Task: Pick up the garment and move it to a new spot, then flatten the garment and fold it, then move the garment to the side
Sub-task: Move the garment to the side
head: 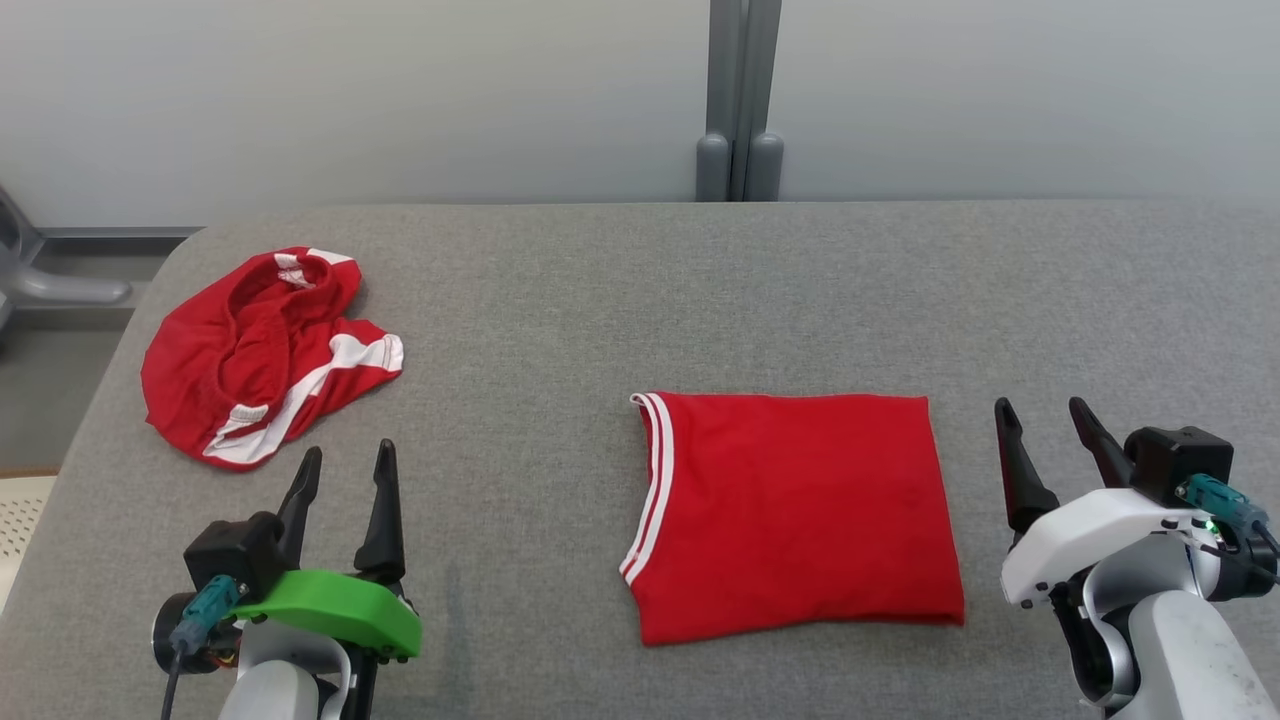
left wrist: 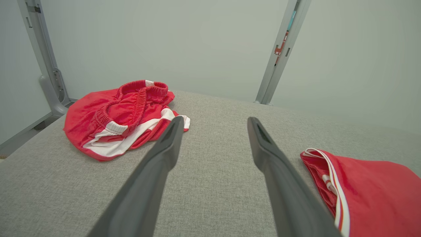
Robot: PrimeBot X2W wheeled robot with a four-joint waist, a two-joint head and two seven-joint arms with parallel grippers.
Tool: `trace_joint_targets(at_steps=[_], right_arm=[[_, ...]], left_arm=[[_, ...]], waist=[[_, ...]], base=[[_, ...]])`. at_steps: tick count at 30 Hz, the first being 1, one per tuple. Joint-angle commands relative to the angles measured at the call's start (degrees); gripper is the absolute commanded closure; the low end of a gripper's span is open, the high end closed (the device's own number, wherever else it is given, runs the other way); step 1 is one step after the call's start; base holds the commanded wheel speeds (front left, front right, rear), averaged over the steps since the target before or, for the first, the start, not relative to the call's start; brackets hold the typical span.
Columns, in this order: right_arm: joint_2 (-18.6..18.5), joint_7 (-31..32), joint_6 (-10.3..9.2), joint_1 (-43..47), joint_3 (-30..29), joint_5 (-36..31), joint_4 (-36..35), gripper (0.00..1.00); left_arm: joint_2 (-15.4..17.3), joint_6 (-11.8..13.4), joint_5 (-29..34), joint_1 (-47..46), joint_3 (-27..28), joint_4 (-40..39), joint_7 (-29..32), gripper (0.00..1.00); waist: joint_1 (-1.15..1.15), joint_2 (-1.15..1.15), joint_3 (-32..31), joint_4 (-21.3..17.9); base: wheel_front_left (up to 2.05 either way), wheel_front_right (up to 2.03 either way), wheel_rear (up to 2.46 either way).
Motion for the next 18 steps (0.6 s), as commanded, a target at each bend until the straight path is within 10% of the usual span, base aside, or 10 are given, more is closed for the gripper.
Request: trace_joint_targets(at_steps=[1, 18], right_arm=[[0.2, 0.3, 0.00, 0.2, 0.2, 0.8, 0.2, 0.00], [-2.0, 24.7, 0.00, -5.7, 2.4, 4.9, 5.0, 0.00]], left_arm=[[0.0, -0.1, 0.2, 0.2, 0.1, -0.1, 0.0, 0.00], [0.1, -0.1, 0.4, -2.4, -0.9, -1.4, 0.0, 0.00]], waist=[[0.00, 0.00, 0.0, 0.0], [0.00, 0.00, 5.0, 1.2]], base=[[0.00, 0.00, 0.00], [0.00, 0.00, 0.00]])
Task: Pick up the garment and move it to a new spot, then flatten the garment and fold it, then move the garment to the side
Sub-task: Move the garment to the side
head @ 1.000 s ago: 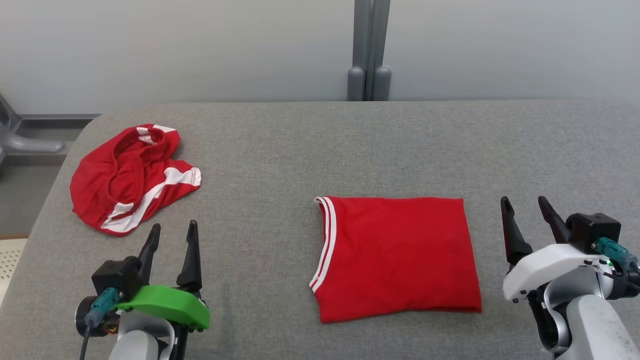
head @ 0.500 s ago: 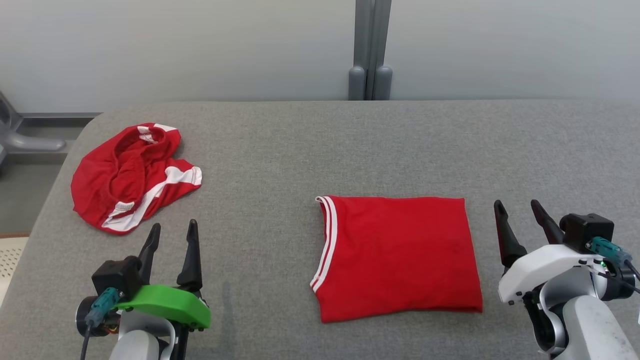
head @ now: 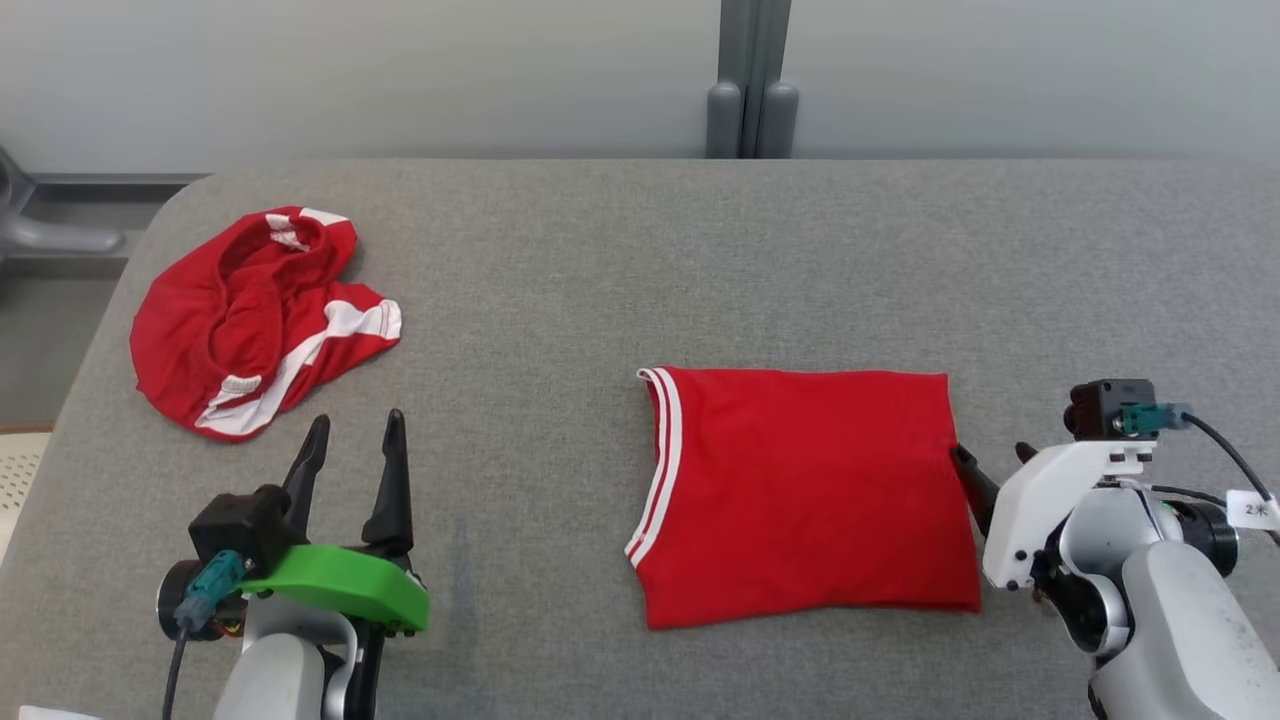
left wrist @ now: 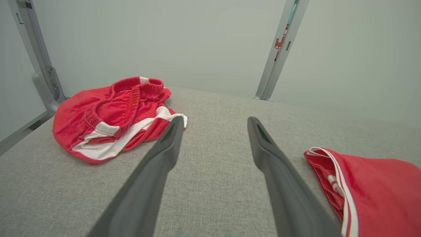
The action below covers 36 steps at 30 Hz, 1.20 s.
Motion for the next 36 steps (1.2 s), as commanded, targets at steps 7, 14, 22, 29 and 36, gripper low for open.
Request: trace_joint_targets(at_steps=[7, 14, 22, 29, 36], right_arm=[[1.3, 5.1, 0.01, -2.5, -0.3, -0.3, 6.0, 0.00], [2.0, 8.4, 0.01, -3.3, 1.1, 0.3, 12.6, 0.00], [-4.1, 9.6, -0.07, -6.9, 8.0, 0.0, 11.8, 1.00], [-15.5, 8.3, -0.06, -13.3, 13.6, -0.1, 6.8, 1.00], [-24.5, 5.3, -0.05, -17.8, 13.2, -0.1, 7.1, 1.00]], left_arm=[[0.5, -0.1, -0.5, -2.5, -1.0, -0.5, 0.0, 0.00], [0.6, -0.1, -0.9, -3.0, -1.3, -0.9, 0.0, 0.00], [1.0, -0.1, -0.4, -3.1, -0.8, -2.2, 0.0, 0.00], [1.2, -0.1, 0.2, -3.5, -0.2, -4.7, 0.0, 0.00], [1.3, -0.1, 0.7, -5.4, -1.0, -7.6, 0.0, 0.00]], waist=[[0.00, 0.00, 3.6, 2.8], [0.00, 0.00, 4.6, 4.0], [0.00, 0.00, 5.6, 1.5], [0.00, 0.00, 7.7, -4.8], [0.00, 0.00, 11.6, -11.0]], base=[[0.00, 0.00, 0.00], [0.00, 0.00, 0.00], [0.00, 0.00, 0.00], [0.00, 0.00, 0.00], [0.00, 0.00, 0.00]])
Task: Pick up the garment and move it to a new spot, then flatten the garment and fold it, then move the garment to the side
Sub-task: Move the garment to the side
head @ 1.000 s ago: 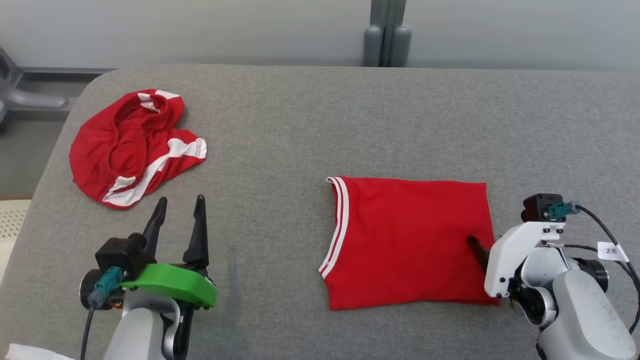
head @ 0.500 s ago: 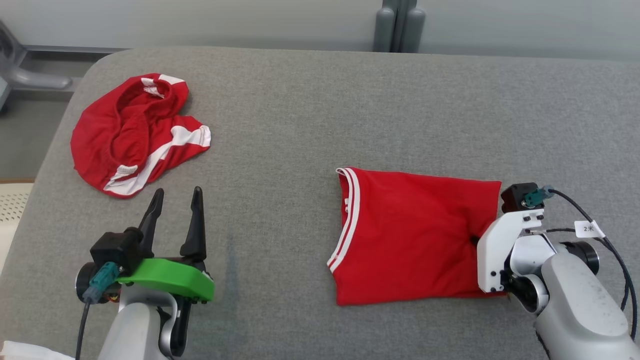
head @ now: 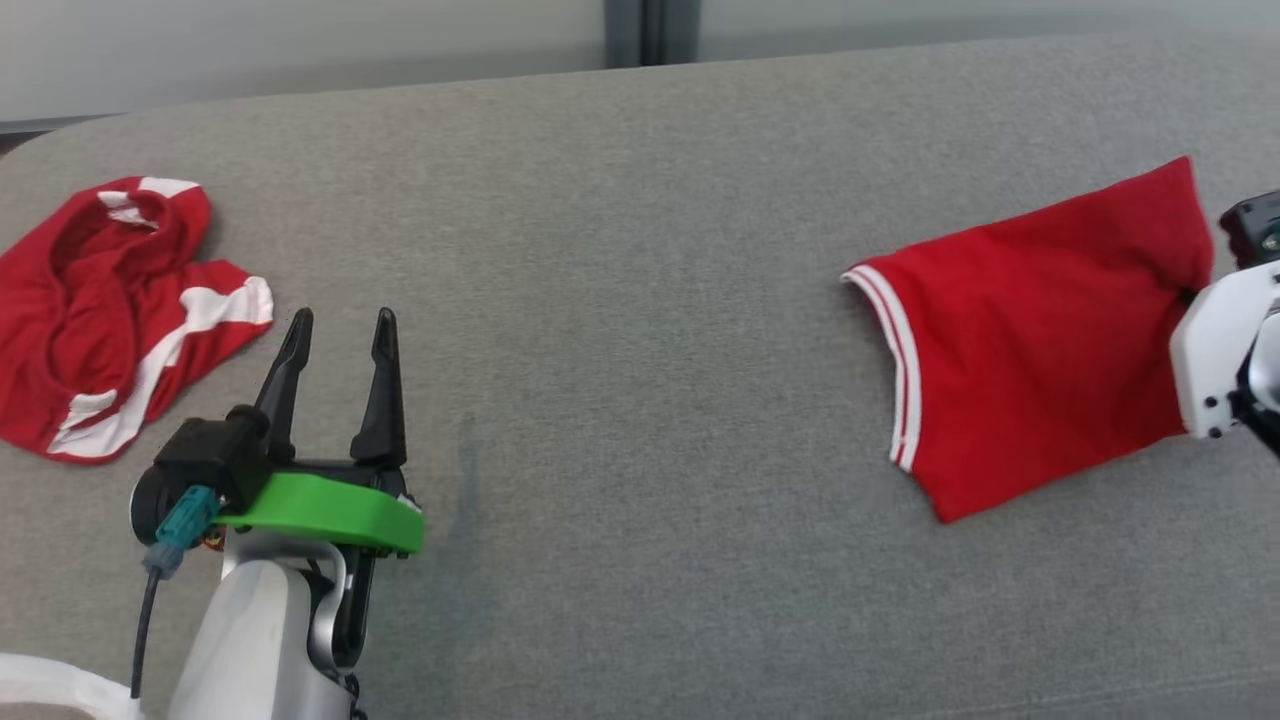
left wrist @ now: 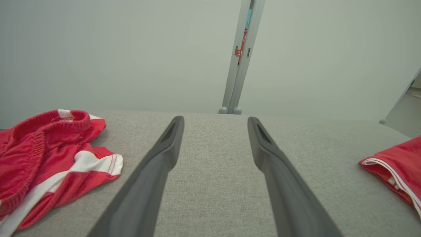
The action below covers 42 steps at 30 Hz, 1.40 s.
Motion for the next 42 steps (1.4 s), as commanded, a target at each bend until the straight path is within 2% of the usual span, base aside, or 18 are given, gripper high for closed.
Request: trace_joint_targets(at_steps=[1, 6, 12, 23, 28, 29, 30, 31, 37, 42], right_arm=[[-1.0, -1.1, -0.12, -1.4, -0.4, -0.3, 0.7, 1.00], [-4.0, -5.0, -0.12, -4.2, -3.0, -2.7, 3.5, 1.00], [-5.1, -10.0, -0.12, -7.6, -7.3, -5.5, 8.2, 1.00], [-7.3, -17.6, -0.12, -10.5, -17.5, -12.8, 16.7, 1.00], [-6.7, -22.0, -0.12, -10.9, -21.7, -16.1, 18.3, 1.00], [-6.5, -23.0, -0.12, -11.0, -22.4, -17.0, 18.6, 0.60], [-6.2, -23.6, -0.12, -11.1, -23.1, -17.8, 18.7, 0.27], [-5.8, -24.3, -0.12, -11.1, -24.1, -18.9, 18.9, 0.00], [-3.0, -27.2, -0.12, -9.1, -27.6, -23.9, 17.5, 0.00], [0.9, -31.9, -0.12, -6.2, -27.4, -22.6, 14.5, 0.00]], left_arm=[[0.4, -0.1, 0.2, -1.4, -0.1, -0.6, 0.0, 0.00], [1.0, -0.1, 0.9, -3.9, -1.1, -2.6, 0.0, 0.00], [2.0, -0.1, 1.4, -6.6, -2.1, -5.0, 0.0, 0.00], [3.8, -0.1, 2.0, -7.3, -2.7, -9.4, 0.0, 0.00], [4.0, -0.1, 1.9, -6.7, -2.3, -10.0, 0.0, 0.00], [3.9, -0.1, 1.9, -6.6, -2.4, -10.1, 0.0, 0.00], [3.8, -0.1, 1.9, -6.6, -2.5, -10.0, 0.0, 0.00], [3.7, -0.1, 1.9, -6.6, -2.6, -9.8, 0.0, 0.00], [2.5, -0.1, 1.4, -5.5, -2.4, -9.0, 0.0, 0.00], [1.3, -0.1, 0.9, -3.5, -1.2, -8.0, 0.0, 0.00]], waist=[[0.00, 0.00, 4.3, -4.5], [0.00, 0.00, 8.6, -6.3], [0.00, 0.00, 13.0, -6.8], [0.00, 0.00, 17.3, -4.4], [0.00, 0.00, 17.7, -3.4], [0.00, 0.00, 17.7, -3.2], [0.00, 0.00, 17.5, -3.1], [0.00, 0.00, 17.3, -2.8], [0.00, 0.00, 14.3, -1.4], [0.00, 0.00, 9.7, 0.2]], base=[[0.00, 0.00, 0.00], [0.00, 0.00, 0.00], [0.00, 0.00, 0.00], [0.00, 0.00, 0.00], [0.00, 0.00, 0.00], [0.00, 0.00, 0.00], [0.00, 0.00, 0.00], [0.00, 0.00, 0.00], [0.00, 0.00, 0.00], [0.00, 0.00, 0.00]])
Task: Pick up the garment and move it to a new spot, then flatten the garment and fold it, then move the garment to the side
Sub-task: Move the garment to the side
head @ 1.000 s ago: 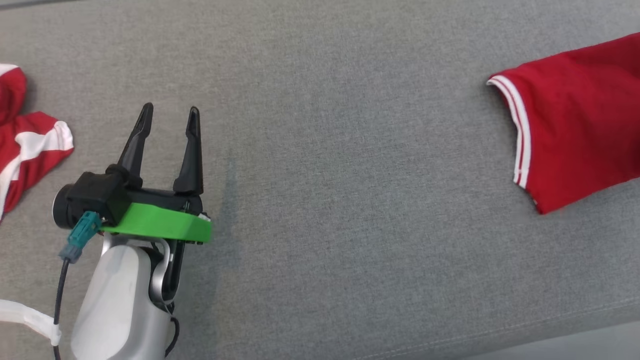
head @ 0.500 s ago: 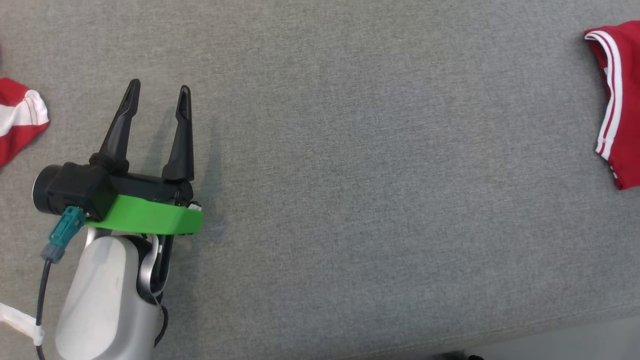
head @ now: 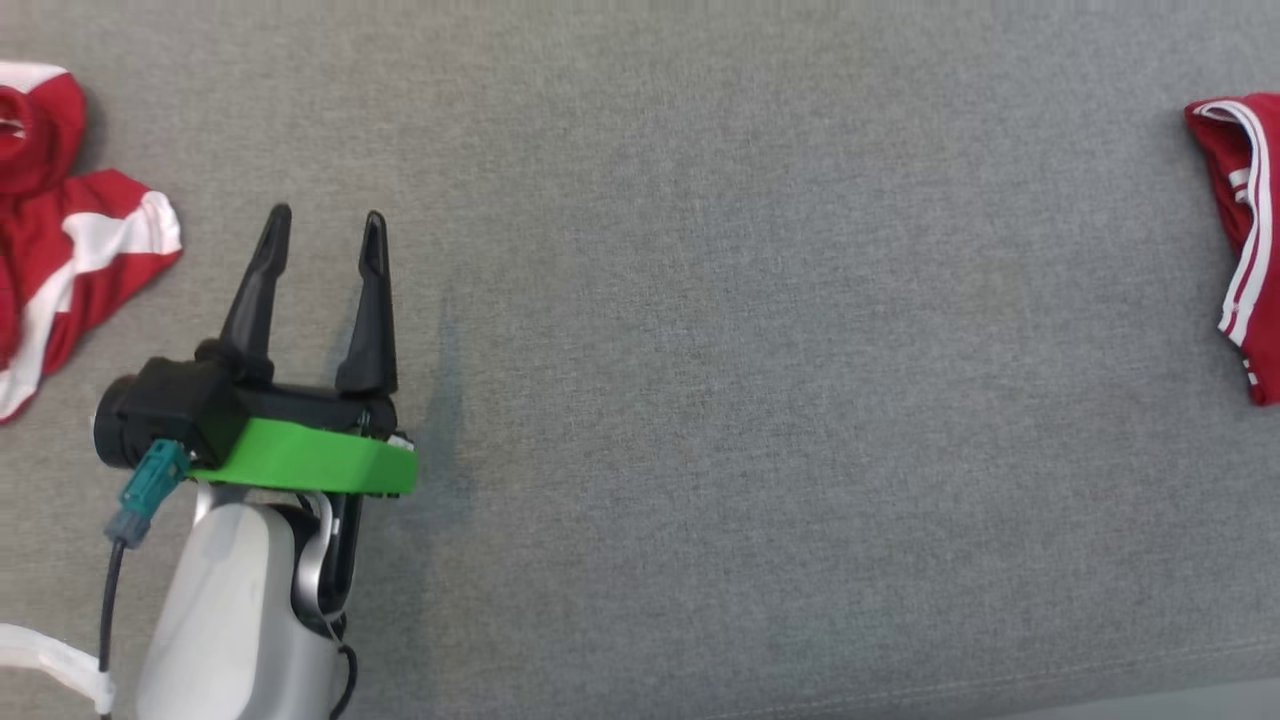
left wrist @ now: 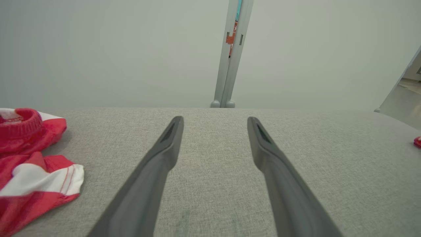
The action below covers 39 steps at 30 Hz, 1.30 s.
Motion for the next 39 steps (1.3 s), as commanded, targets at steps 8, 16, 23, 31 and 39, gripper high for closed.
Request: trace_joint_targets(at_steps=[8, 16, 23, 31, 39], right_arm=[[12.8, -8.4, -0.12, 10.8, 0.4, 6.5, -11.0, 0.00], [21.1, -9.1, -0.11, 23.2, 8.0, 11.5, -22.9, 0.00], [25.2, -7.9, -0.11, 30.0, 11.6, 14.8, -27.0, 0.00], [27.6, -6.3, -0.11, 33.9, 13.3, 15.4, -29.1, 0.00], [28.5, -5.3, -0.11, 34.8, 13.3, 15.4, -30.0, 0.00]], left_arm=[[-1.6, -0.1, 0.2, 5.8, 1.8, 3.6, 0.0, 0.00], [-2.4, -0.1, 0.4, 10.9, 4.4, 6.9, 0.0, 0.00], [-2.9, -0.1, 0.4, 13.4, 5.4, 9.5, 0.0, 0.00], [-3.2, -0.1, 0.9, 15.2, 6.4, 11.0, 0.0, 0.00], [-3.1, -0.1, 1.2, 15.4, 6.9, 11.6, 0.0, 0.00]], waist=[[0.00, 0.00, -11.9, 4.0], [0.00, 0.00, -17.8, 4.1], [0.00, 0.00, -21.8, 4.8], [0.00, 0.00, -23.9, 4.4], [0.00, 0.00, -24.2, 3.9]], base=[[0.00, 0.00, 0.00], [0.00, 0.00, 0.00], [0.00, 0.00, 0.00], [0.00, 0.00, 0.00], [0.00, 0.00, 0.00]])
